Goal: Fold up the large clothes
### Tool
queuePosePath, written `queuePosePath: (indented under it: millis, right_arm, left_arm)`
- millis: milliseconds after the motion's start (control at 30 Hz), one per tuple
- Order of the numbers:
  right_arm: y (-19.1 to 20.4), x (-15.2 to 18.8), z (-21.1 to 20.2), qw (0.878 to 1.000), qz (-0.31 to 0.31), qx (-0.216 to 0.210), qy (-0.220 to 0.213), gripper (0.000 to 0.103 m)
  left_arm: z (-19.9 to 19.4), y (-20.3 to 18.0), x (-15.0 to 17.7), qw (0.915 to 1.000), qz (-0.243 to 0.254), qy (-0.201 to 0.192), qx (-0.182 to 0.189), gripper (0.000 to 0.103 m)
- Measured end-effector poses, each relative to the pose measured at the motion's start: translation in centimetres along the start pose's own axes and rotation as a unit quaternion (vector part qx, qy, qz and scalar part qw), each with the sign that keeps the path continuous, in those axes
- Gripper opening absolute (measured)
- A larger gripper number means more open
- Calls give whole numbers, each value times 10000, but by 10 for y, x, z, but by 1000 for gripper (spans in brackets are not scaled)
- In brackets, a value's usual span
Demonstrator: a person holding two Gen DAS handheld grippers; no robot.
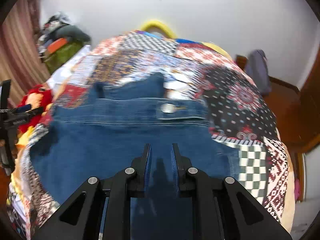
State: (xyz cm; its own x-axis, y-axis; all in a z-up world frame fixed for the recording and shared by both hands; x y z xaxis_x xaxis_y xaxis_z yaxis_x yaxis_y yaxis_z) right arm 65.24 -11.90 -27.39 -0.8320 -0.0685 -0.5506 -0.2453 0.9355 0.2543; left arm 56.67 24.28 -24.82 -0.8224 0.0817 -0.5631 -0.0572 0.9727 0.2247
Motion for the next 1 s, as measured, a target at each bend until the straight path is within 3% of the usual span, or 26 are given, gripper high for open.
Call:
queuePosePath:
  millis: [267, 433, 533, 667, 733, 800, 1000]
  right_arm:
    - [90, 40, -6, 9957, -771, -505, 70, 14]
    - [119, 71, 21, 9909, -1275, -284, 317, 14]
    - [118, 84, 38, 9884, -1456, -140, 412, 14]
    - [102, 84, 41, 9887, -1418, -364, 333, 14]
    - [89, 84, 41, 9893, -1390, -230, 383, 15]
    - [71, 84, 42, 9881, -1471, 253, 365, 14]
    - [36, 89, 31, 9917, -1183, 277, 423, 16]
  left_arm:
    - [-37, -54, 27, 9969, 441, -172, 626, 101]
    - [-30, -88, 43, 9941, 615, -101, 883, 101]
    - [-16, -99, 54, 9937, 636, 58, 922, 101]
    - [12, -109, 85, 9921, 599, 544, 955, 102]
    - [13, -105, 92, 9929, 397, 385, 1056, 102]
    - [13, -98, 98, 9920, 86, 414, 1193, 102]
    - [1, -86, 107, 9949, 141, 375, 927, 102]
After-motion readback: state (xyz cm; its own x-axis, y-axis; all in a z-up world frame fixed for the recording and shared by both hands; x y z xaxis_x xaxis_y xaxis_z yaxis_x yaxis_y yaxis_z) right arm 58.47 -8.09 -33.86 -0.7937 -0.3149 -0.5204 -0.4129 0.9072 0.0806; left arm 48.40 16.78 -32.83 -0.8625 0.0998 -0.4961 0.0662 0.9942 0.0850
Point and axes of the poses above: each gripper's, at about its wrist camera, not at the fingertips, and z roughly the way its jaws point, y to its left, x to its underside, the point moved 9 cm from there along z, roughly the way its jaws point, and after that the axes turned 12 degrees about z, right-handed, at the moved point
